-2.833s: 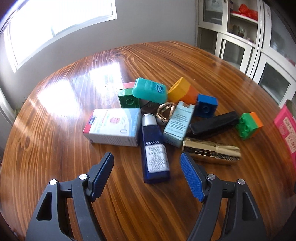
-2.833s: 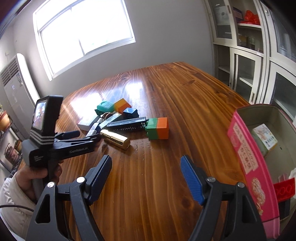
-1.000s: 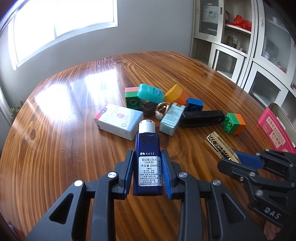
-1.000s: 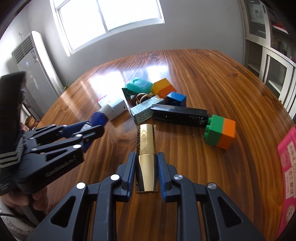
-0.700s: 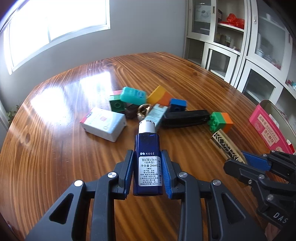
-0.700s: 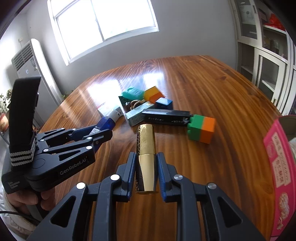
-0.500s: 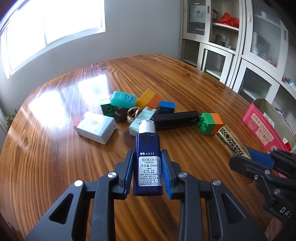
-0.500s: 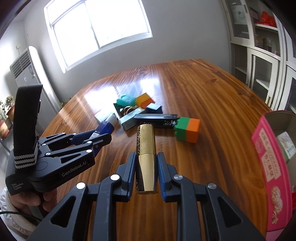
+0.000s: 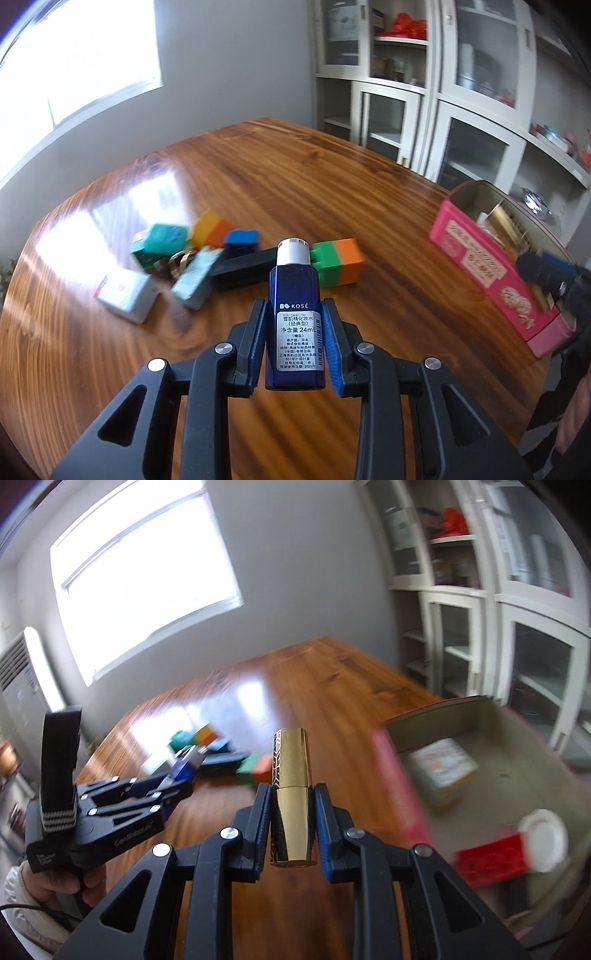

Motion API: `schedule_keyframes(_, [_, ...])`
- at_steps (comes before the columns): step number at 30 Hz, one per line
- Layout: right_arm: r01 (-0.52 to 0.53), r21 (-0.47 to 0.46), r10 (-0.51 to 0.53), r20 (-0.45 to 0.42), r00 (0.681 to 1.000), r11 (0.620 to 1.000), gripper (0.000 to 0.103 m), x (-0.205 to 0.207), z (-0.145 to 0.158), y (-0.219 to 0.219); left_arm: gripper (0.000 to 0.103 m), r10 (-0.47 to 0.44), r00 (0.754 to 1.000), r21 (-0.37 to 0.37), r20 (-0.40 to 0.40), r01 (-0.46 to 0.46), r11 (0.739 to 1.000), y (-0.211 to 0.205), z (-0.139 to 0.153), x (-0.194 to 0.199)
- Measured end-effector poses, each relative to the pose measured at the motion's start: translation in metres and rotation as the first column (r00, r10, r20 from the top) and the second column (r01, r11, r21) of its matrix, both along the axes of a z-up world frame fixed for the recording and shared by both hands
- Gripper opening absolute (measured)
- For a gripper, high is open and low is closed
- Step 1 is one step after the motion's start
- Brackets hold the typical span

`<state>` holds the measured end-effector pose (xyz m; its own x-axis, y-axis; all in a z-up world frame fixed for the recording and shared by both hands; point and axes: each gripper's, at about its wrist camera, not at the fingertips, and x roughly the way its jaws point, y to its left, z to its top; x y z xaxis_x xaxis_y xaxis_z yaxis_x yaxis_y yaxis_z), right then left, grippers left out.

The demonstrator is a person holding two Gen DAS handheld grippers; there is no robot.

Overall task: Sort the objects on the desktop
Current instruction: 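Carry the blue bottle in the left tool while the right tool drops the gold tube into the tin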

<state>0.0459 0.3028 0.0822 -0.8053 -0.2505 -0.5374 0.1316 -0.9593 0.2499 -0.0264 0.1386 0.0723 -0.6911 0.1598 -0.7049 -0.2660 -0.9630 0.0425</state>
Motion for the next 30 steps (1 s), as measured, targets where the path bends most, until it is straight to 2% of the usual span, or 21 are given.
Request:
schedule_keyframes(5, [0.129, -0.033, -0.129, -0.026, 0.991, 0.991, 0.026, 0.014, 0.005, 0.052, 0.032, -0.062, 0.998, -0.002, -0.007, 0.062, 0.998, 0.032, 0.008, -0.001])
schedule_keyframes(10, [0.203, -0.050, -0.204, -0.018, 0.979, 0.978, 0.026, 0.022, 0.003, 0.088, 0.032, -0.127, 0.992, -0.006, -0.016, 0.127, 0.992, 0.066, 0.012, 0.002])
schedule_keyframes(19, [0.280, -0.059, -0.280, 0.012, 0.960, 0.958, 0.026, 0.024, -0.005, 0.130, 0.032, -0.245, 0.969, -0.016, -0.021, 0.245, 0.970, 0.120, 0.021, 0.008])
schedule_keyframes(30, [0.333, -0.046, -0.330, 0.064, 0.942, 0.942, 0.028, 0.018, -0.020, 0.156, 0.032, -0.372, 0.928, 0.002, -0.010, 0.372, 0.928, 0.179, 0.026, 0.011])
